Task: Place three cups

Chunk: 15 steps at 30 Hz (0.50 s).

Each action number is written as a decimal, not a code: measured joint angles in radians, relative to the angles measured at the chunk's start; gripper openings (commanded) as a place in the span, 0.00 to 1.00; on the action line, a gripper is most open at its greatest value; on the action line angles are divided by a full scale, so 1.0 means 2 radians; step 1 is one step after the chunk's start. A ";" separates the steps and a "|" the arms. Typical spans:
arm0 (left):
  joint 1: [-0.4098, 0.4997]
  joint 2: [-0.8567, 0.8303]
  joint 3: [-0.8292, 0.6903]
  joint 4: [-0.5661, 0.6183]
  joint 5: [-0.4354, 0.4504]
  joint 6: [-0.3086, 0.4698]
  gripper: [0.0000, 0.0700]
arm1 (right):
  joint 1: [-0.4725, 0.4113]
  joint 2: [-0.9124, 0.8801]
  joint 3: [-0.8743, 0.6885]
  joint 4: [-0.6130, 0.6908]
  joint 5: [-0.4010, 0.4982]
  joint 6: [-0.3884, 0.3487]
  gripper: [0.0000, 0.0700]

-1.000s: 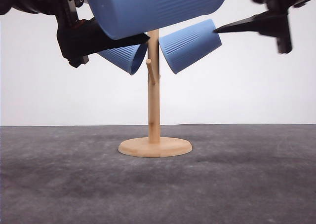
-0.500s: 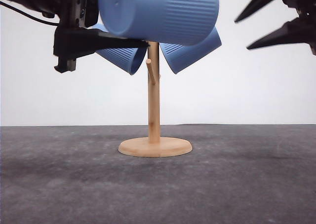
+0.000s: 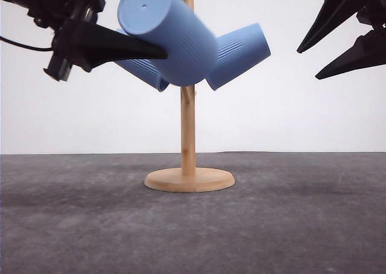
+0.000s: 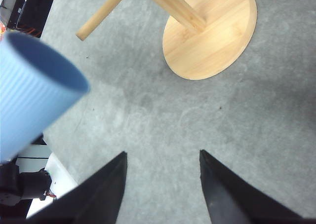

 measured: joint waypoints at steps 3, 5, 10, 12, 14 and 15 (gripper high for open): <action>0.015 0.009 0.000 0.000 0.000 -0.024 0.55 | 0.000 0.000 0.000 0.000 0.000 -0.001 0.42; 0.023 0.021 0.000 0.000 0.000 -0.037 0.55 | 0.000 0.000 0.000 0.000 0.000 -0.001 0.42; 0.031 0.051 0.000 0.009 0.002 -0.049 0.55 | 0.001 0.000 0.000 0.000 0.000 -0.002 0.42; 0.033 0.068 0.001 0.022 0.008 -0.051 0.55 | 0.001 0.000 0.000 0.000 0.000 -0.003 0.42; 0.034 0.086 0.002 0.048 0.011 -0.054 0.55 | 0.001 0.000 0.000 0.000 0.000 -0.003 0.42; 0.034 0.094 0.002 0.062 0.012 -0.058 0.55 | 0.001 0.000 0.000 0.000 0.000 -0.003 0.42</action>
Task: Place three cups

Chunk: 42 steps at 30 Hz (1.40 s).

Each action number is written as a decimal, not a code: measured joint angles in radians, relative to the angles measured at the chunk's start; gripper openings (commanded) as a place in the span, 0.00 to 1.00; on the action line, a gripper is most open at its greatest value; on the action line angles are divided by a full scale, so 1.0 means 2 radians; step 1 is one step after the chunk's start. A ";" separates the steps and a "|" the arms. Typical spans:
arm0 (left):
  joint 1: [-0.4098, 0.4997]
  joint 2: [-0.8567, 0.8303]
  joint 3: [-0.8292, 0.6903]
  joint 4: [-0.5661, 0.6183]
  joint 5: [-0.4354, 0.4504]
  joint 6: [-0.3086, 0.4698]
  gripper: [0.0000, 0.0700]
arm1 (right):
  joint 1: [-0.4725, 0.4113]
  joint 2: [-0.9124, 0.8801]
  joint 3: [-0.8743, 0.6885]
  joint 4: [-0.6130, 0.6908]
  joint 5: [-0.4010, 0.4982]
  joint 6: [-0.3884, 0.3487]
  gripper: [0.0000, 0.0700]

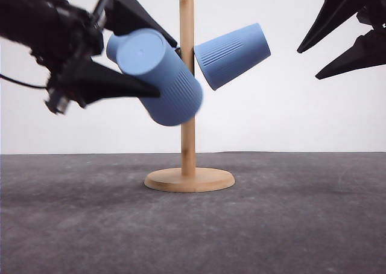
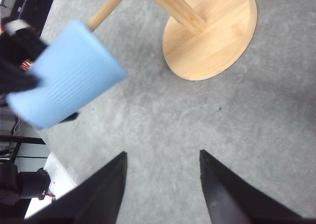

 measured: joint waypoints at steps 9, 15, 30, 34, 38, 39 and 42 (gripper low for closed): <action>0.001 0.034 0.001 0.062 -0.010 -0.021 0.55 | 0.000 0.000 0.000 0.000 0.000 -0.001 0.42; 0.013 0.037 0.003 0.069 -0.027 -0.022 0.55 | 0.000 0.000 0.000 0.000 0.000 -0.001 0.42; 0.017 0.051 0.003 0.102 -0.027 -0.027 0.64 | 0.006 0.000 0.000 0.000 0.011 -0.001 0.42; 0.016 0.052 0.003 0.114 -0.027 -0.028 0.69 | 0.006 0.000 0.000 0.000 0.011 -0.001 0.42; 0.015 0.052 0.005 0.117 -0.025 -0.028 0.69 | 0.010 0.000 0.000 0.000 0.011 -0.001 0.42; 0.015 0.052 0.006 0.119 -0.024 -0.028 0.69 | 0.010 0.000 0.000 0.000 0.011 -0.001 0.42; 0.015 0.052 0.006 0.121 -0.022 -0.028 0.69 | 0.010 0.000 0.000 0.000 0.011 -0.001 0.42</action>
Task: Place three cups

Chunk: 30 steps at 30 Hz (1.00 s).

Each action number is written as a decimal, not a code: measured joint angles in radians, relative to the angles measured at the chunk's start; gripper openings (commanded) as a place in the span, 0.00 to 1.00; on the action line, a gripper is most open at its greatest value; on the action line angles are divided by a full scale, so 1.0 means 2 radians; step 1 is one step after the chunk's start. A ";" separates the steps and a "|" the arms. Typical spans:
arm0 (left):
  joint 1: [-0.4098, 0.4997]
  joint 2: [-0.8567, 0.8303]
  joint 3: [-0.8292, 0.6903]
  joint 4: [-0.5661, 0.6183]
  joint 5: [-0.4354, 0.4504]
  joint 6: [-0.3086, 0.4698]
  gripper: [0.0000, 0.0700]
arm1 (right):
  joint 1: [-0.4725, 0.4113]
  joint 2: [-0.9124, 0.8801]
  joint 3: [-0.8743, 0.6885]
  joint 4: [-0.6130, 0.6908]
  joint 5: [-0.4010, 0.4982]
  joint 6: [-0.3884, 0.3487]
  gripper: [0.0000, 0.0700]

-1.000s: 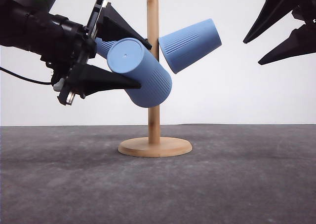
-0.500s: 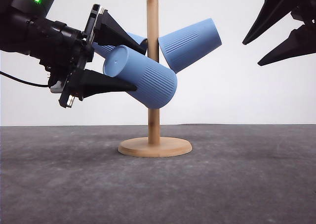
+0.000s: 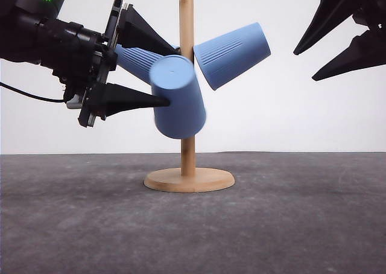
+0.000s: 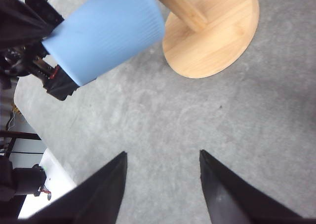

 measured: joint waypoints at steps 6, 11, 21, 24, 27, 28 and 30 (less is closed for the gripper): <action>0.000 0.000 0.000 0.001 0.001 -0.001 0.69 | 0.000 0.000 0.000 0.000 0.000 0.000 0.42; 0.000 0.000 0.000 0.001 0.003 -0.001 0.69 | 0.000 0.000 0.000 0.000 0.000 0.000 0.42; 0.000 0.001 0.001 0.002 0.030 -0.001 0.70 | 0.000 0.000 0.000 0.000 0.000 0.000 0.42; -0.001 0.007 0.004 0.004 0.036 0.000 0.70 | 0.000 0.000 0.000 -0.001 0.000 0.000 0.42; -0.001 0.007 0.004 0.004 0.050 0.004 0.70 | 0.000 0.000 0.000 -0.001 0.000 0.000 0.42; -0.001 0.007 0.004 0.004 0.058 0.007 0.70 | 0.000 0.000 0.000 -0.001 0.000 0.000 0.42; -0.001 0.007 0.004 0.002 0.071 0.013 0.70 | 0.000 0.000 0.000 -0.003 0.000 0.000 0.42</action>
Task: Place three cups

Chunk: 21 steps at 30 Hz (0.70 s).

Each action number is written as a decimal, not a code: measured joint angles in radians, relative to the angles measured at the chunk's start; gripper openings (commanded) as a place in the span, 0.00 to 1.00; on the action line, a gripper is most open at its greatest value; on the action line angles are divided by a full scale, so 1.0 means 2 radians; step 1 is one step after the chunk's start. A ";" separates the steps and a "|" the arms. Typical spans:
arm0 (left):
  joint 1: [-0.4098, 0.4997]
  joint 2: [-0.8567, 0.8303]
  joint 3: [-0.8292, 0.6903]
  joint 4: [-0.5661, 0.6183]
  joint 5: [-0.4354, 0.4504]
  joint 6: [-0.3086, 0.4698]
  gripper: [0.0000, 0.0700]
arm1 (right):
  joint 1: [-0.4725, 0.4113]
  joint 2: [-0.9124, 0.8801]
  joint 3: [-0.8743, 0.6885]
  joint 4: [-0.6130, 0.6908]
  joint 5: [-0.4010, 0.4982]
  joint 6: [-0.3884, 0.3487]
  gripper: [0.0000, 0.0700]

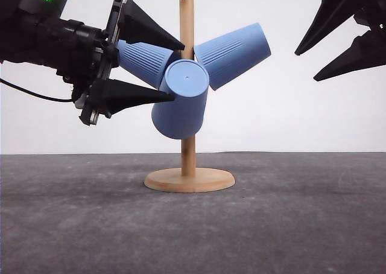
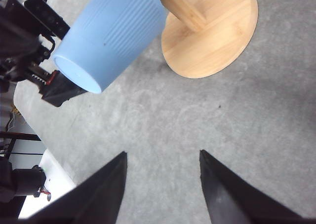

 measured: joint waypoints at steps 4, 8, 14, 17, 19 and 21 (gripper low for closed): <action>0.000 0.000 0.000 -0.005 0.004 0.006 0.70 | 0.000 0.000 0.000 0.000 0.000 0.000 0.42; 0.000 0.000 0.000 -0.005 0.012 0.011 0.70 | 0.000 0.000 0.000 0.000 0.000 0.000 0.42; 0.000 -0.013 0.000 -0.051 0.023 0.039 0.69 | 0.000 0.000 0.000 -0.004 0.000 0.000 0.42; 0.003 -0.045 0.000 -0.104 0.009 0.076 0.67 | 0.000 0.000 0.000 -0.009 0.000 -0.001 0.42; 0.008 -0.088 0.000 -0.171 -0.022 0.122 0.67 | 0.000 0.000 0.000 -0.012 0.000 -0.004 0.42; 0.015 -0.132 0.000 -0.235 -0.059 0.178 0.61 | 0.000 0.000 0.000 -0.015 0.001 -0.007 0.42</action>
